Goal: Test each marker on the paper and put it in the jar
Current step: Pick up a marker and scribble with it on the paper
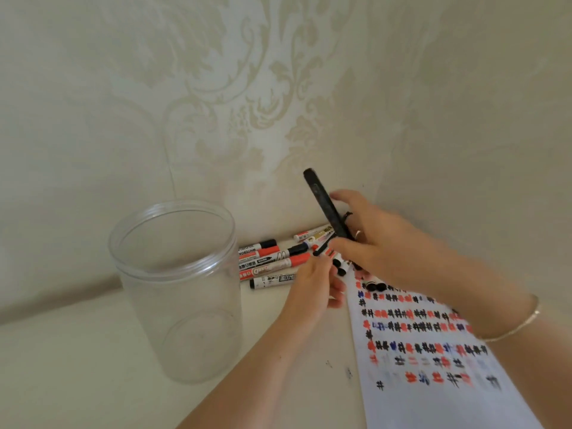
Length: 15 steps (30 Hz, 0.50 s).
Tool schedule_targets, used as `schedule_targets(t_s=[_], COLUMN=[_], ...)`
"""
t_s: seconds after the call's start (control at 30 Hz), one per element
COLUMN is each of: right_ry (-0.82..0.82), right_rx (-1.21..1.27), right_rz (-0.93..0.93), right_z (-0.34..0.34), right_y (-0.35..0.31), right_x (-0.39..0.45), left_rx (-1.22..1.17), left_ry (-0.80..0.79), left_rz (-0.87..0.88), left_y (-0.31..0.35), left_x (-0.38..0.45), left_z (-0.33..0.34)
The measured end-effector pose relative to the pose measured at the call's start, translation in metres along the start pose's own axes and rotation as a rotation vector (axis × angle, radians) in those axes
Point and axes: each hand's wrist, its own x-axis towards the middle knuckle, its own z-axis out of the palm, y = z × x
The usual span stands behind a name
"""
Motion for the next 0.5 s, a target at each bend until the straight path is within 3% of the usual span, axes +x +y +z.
schedule_targets(t_s=[0.2, 0.37, 0.5], right_ry=[0.211, -0.033, -0.173], right_rx=[0.566, 0.639, 0.353], right_rz=[-0.298, -0.285, -0.354], right_z=[-0.025, -0.023, -0.021], right_y=[-0.061, -0.086, -0.104], right_x=[0.016, 0.040, 0.048], left_rx=[0.054, 0.033, 0.035], left_ry=[-0.068, -0.059, -0.049], left_rz=[0.038, 0.023, 0.044], left_y=[-0.002, -0.001, 0.000], left_x=[-0.004, -0.002, -0.003], left_z=[-0.003, -0.005, -0.003])
